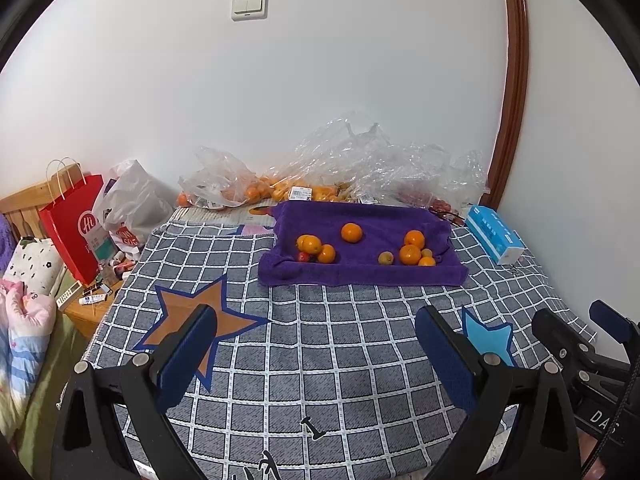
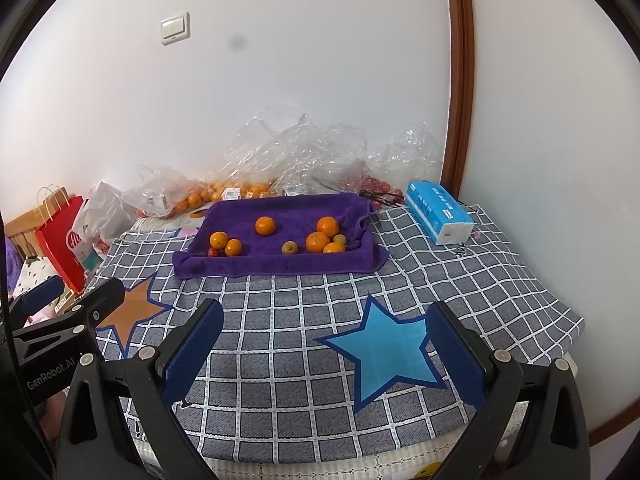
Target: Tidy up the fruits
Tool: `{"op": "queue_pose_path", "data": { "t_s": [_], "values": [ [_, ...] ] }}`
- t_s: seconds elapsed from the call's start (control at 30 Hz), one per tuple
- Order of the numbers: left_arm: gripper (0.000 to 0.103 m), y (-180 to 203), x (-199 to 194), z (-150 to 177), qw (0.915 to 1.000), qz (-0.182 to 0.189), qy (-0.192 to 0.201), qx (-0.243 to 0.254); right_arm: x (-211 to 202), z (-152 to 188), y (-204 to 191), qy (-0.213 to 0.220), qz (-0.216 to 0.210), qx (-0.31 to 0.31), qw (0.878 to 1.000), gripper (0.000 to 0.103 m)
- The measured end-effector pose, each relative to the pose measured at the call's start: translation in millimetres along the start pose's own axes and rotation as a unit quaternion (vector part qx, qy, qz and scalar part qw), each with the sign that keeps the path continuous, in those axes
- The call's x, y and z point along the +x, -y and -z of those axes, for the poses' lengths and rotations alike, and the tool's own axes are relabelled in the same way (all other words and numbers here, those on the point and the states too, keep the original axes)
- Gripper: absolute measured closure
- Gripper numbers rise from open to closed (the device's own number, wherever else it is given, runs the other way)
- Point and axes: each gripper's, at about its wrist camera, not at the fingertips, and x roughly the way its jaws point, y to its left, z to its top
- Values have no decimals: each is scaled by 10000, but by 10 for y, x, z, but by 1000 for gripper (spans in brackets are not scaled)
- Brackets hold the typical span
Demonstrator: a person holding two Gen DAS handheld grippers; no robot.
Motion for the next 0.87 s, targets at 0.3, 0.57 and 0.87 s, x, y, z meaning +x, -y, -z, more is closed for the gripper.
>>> {"op": "queue_pose_path", "data": {
  "t_s": [0.3,0.57,0.87],
  "values": [
    [3,-14,5,-11,10000,5,11,-38,-9,-1,-14,11,-29,-12,10000,3],
    [3,-23,5,-6,10000,1,-1,-53,-13,3,-15,19,-31,12,10000,3],
    [3,-16,19,-10,10000,-19,-9,-93,-1,7,-19,-10,-30,39,10000,3]
  ]
}}
